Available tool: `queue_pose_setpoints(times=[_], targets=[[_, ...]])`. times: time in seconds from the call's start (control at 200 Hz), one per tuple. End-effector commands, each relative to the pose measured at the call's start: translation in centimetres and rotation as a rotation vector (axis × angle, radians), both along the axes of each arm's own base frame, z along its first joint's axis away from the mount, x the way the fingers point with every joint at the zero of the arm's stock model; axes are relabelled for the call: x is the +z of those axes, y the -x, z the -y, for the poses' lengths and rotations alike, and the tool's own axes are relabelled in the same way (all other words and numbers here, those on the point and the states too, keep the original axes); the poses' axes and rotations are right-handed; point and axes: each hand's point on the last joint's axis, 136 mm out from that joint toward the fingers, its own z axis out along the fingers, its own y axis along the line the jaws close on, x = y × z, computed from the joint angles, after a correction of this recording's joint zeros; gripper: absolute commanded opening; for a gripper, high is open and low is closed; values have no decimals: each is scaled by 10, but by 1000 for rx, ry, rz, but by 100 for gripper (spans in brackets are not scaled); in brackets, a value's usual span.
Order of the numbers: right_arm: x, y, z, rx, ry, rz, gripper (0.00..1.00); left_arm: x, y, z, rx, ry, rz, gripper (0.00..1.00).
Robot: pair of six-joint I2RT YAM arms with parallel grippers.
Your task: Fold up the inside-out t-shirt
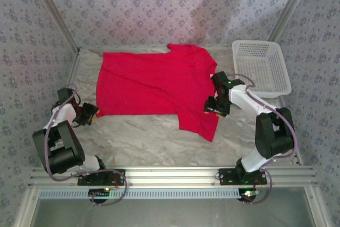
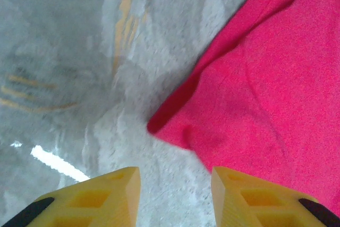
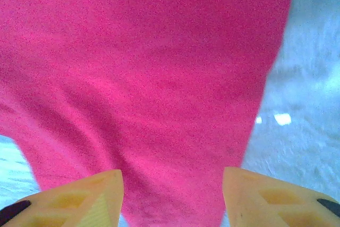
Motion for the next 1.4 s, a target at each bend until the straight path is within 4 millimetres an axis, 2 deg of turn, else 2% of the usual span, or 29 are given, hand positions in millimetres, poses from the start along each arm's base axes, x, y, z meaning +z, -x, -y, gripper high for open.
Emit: queue_pose_setpoints(times=[0.0,0.115,0.325,0.415,0.565,0.63,0.725,0.835,1.009,1.129,1.264,1.339,1.394], targets=[[1,10,-1,7,-25,0,55,11,-25,3,12,74,87,39],[-4,14,0,8,-22,-16,55,10,-31,-1,24,66,90,40],[-2,15,2,14,-13,-23,57,-7,-36,-4,18,70,54,40],[-3,17,4,16,-5,-30,57,-7,-40,-7,17,62,53,40],[-15,33,6,13,-2,-81,58,-6,-46,-11,24,52,54,38],[-21,41,7,8,-6,-107,59,-9,-47,-11,20,60,46,34],[-24,50,7,0,-15,-130,64,-15,-46,-10,17,69,35,18],[-24,61,4,-12,-39,-149,65,-14,-45,-9,17,69,34,2],[-30,87,-8,-21,-88,-196,65,-6,-44,-11,20,55,42,0],[-40,98,-21,-40,-125,-209,63,3,-45,-12,31,47,57,0],[-54,93,-30,-64,-145,-205,57,15,-45,-11,29,34,70,0],[-56,84,-31,-67,-137,-189,46,23,-44,-12,30,23,79,0],[-52,75,-32,-61,-129,-168,33,30,-44,-12,31,13,87,0]])
